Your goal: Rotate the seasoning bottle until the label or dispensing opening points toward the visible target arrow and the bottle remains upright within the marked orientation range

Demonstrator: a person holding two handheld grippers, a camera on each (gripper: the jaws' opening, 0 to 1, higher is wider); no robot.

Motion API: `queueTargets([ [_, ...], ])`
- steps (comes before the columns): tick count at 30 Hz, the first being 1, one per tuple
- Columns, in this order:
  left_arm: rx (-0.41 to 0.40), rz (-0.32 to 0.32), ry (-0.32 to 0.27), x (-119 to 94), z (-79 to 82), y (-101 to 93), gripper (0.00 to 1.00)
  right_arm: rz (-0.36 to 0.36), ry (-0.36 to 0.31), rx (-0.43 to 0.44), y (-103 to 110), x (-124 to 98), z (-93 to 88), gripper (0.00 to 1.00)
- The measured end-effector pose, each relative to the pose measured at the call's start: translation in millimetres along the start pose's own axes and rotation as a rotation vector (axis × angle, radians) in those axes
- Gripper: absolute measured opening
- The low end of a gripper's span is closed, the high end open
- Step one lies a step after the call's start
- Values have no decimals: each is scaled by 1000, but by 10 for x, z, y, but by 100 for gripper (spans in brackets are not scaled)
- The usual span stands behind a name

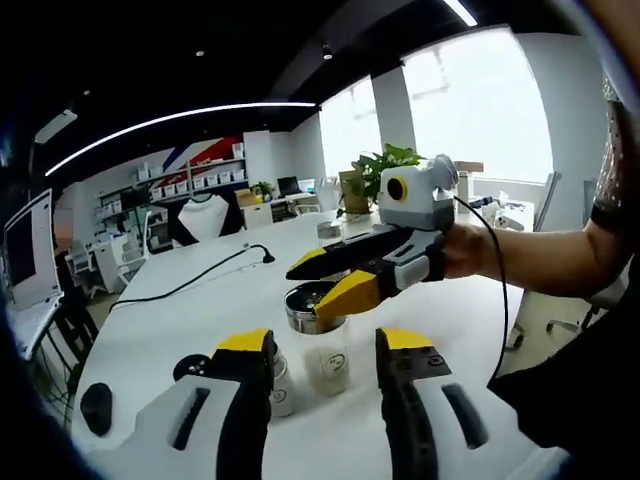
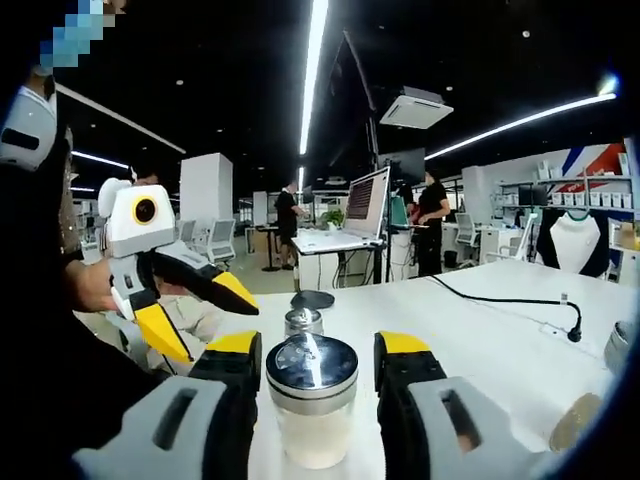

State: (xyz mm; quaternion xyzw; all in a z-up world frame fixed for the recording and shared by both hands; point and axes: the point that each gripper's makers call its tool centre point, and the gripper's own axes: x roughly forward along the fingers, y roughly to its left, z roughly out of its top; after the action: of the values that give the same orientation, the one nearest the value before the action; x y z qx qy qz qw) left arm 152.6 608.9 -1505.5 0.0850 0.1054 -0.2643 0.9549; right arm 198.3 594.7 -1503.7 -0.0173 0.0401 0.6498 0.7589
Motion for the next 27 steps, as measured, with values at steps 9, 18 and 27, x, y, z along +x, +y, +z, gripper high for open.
queueTargets([
  [9,9,-8,-17,175,145,-90,55,-276,-70,23,-170,-551,64,45],
  [18,17,-22,-40,239,251,-178,54,-476,-58,70,-249,-901,-194,46],
  [27,11,-3,-39,276,289,-131,57,-635,-14,87,-431,-1112,-359,53],
])
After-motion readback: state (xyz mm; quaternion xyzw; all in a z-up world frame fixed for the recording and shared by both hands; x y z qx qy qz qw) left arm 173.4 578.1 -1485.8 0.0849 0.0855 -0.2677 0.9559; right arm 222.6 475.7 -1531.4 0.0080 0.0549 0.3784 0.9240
